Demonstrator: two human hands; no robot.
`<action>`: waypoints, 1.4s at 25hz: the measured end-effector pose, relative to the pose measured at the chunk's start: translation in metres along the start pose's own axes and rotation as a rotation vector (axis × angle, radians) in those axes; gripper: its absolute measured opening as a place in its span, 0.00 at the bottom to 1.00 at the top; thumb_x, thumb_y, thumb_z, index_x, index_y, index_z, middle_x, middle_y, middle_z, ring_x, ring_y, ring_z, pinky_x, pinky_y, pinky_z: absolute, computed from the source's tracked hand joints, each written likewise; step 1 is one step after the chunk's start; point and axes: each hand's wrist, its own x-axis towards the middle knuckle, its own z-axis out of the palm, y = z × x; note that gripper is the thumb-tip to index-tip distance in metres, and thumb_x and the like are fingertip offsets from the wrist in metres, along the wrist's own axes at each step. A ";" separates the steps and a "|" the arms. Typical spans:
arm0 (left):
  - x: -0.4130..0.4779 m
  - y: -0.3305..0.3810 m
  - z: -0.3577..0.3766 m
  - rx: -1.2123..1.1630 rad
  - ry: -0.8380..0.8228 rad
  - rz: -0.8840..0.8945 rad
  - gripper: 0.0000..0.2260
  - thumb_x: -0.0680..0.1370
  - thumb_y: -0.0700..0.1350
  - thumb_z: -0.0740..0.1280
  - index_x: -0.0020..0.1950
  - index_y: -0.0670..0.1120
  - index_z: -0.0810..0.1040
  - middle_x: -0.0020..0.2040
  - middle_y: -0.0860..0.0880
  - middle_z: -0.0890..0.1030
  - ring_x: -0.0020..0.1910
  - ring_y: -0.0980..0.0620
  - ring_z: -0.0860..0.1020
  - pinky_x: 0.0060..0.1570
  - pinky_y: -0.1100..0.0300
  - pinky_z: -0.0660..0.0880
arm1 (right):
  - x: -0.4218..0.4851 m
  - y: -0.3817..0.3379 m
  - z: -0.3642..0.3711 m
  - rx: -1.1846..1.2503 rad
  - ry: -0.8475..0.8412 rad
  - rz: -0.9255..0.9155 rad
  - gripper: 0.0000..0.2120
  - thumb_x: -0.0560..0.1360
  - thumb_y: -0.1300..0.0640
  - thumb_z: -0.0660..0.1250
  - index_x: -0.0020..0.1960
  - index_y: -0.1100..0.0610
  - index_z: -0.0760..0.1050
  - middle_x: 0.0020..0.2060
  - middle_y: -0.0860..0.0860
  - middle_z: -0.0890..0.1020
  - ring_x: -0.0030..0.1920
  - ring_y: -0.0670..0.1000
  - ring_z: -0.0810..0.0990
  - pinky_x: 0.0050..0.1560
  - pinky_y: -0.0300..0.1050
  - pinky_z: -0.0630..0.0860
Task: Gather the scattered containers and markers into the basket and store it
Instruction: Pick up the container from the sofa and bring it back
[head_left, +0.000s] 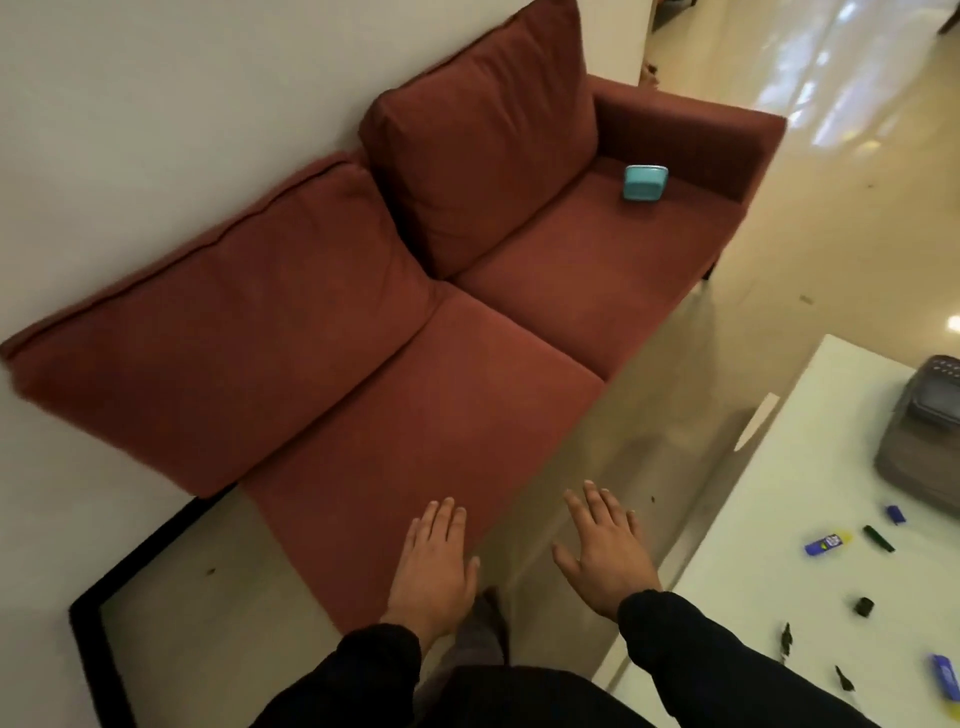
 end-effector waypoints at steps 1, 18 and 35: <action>0.029 0.003 -0.009 0.015 0.000 0.037 0.29 0.82 0.56 0.52 0.80 0.46 0.48 0.81 0.48 0.48 0.79 0.50 0.43 0.77 0.50 0.44 | 0.017 0.004 -0.010 0.004 0.023 0.028 0.34 0.80 0.36 0.52 0.81 0.45 0.45 0.82 0.49 0.45 0.81 0.52 0.43 0.79 0.57 0.43; 0.493 0.093 -0.104 -0.070 0.004 0.276 0.28 0.83 0.56 0.51 0.80 0.45 0.50 0.80 0.48 0.53 0.79 0.50 0.47 0.77 0.53 0.45 | 0.388 0.094 -0.223 -0.031 0.093 0.220 0.32 0.81 0.39 0.51 0.81 0.46 0.45 0.82 0.50 0.46 0.81 0.52 0.45 0.80 0.56 0.46; 0.977 0.254 -0.112 -0.062 -0.131 0.021 0.30 0.81 0.54 0.56 0.79 0.44 0.52 0.80 0.46 0.54 0.79 0.48 0.50 0.77 0.50 0.50 | 0.915 0.293 -0.408 -0.146 -0.073 -0.015 0.33 0.77 0.49 0.65 0.79 0.51 0.58 0.80 0.56 0.58 0.79 0.58 0.56 0.77 0.58 0.55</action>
